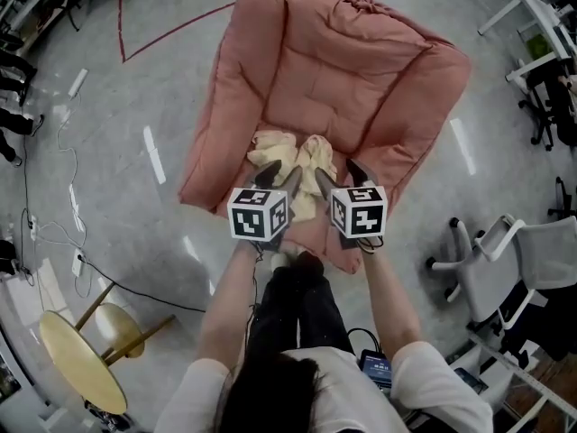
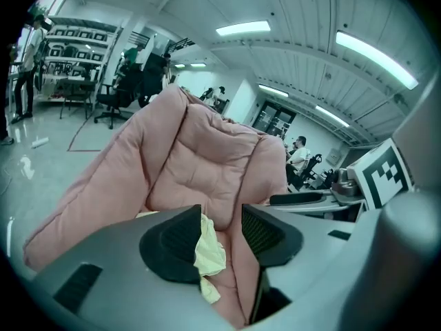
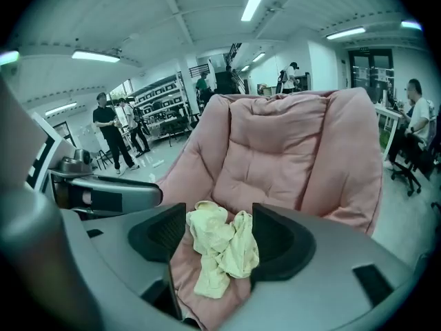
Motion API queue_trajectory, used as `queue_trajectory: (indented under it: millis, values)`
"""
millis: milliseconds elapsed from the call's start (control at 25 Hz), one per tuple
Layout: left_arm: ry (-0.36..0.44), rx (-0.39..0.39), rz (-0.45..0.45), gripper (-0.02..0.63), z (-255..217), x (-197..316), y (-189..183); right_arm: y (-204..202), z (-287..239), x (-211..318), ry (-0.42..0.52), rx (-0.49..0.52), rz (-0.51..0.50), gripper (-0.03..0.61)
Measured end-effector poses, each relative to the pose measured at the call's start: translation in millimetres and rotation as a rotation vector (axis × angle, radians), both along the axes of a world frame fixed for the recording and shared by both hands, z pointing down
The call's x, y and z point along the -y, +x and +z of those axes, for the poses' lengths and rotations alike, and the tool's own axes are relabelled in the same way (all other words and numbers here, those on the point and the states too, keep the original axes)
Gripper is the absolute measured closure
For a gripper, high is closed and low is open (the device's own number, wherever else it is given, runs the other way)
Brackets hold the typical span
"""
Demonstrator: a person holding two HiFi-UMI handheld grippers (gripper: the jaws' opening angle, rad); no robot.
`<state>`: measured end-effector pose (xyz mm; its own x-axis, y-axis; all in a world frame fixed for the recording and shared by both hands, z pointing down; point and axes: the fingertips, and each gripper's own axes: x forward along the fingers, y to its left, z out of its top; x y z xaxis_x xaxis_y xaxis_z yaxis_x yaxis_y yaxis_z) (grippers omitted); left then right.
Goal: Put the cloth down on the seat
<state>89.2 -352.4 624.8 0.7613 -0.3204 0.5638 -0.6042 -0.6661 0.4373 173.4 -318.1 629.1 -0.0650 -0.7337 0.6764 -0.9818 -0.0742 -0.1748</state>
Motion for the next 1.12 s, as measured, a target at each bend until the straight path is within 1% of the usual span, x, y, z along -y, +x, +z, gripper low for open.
queue_trajectory:
  millis: [40,120,160,240,400,480,520,600,640,720,840,1000,1120]
  values:
    - [0.011,-0.012,0.0,0.418,-9.8,-2.3,-1.6,-1.4,-7.9,-3.2,0.01,-0.001,0.0,0.27]
    - [0.035,-0.037,-0.008,0.461,-29.6,-5.6,-4.7,-4.1,-24.3,-8.9,0.03,-0.012,-0.005,0.271]
    - [0.047,-0.045,-0.01,0.468,-38.8,-6.7,-5.9,-5.2,-32.3,-11.4,0.038,-0.024,-0.011,0.272]
    - [0.072,-0.052,-0.008,0.469,-54.4,-8.3,-8.5,-8.0,-47.7,-14.6,0.051,-0.045,-0.022,0.272]
    - [0.112,-0.055,-0.012,0.469,-78.3,-12.5,-16.5,-16.2,-78.7,-17.0,0.101,-0.051,-0.022,0.272]
    - [0.13,-0.059,-0.023,0.481,-90.6,-18.0,-20.9,-22.2,-94.6,-20.4,0.129,-0.057,-0.025,0.278]
    - [0.139,-0.062,-0.027,0.487,-97.9,-21.7,-23.1,-25.1,-103.2,-23.0,0.144,-0.066,-0.025,0.293]
    - [0.167,-0.072,-0.02,0.515,-115.6,-29.8,-26.0,-29.4,-122.1,-28.1,0.174,-0.104,-0.024,0.38]
    - [0.186,-0.076,-0.007,0.52,-125.9,-33.2,-27.1,-32.0,-132.2,-29.5,0.19,-0.125,-0.027,0.401]
    - [0.226,-0.081,0.016,0.525,-146.4,-38.6,-31.3,-38.6,-152.2,-30.6,0.221,-0.15,-0.035,0.421]
    - [0.268,-0.095,-0.008,0.541,-172.6,-45.9,-42.4,-46.1,-180.8,-36.1,0.269,-0.164,-0.025,0.474]
    - [0.271,-0.142,-0.052,0.558,-201.1,-60.4,-50.3,-48.3,-211.6,-52.0,0.311,-0.243,0.01,0.535]
    - [0.316,-0.139,-0.054,0.576,-222.1,-69.0,-53.8,-55.6,-230.6,-62.3,0.351,-0.236,0.022,0.546]
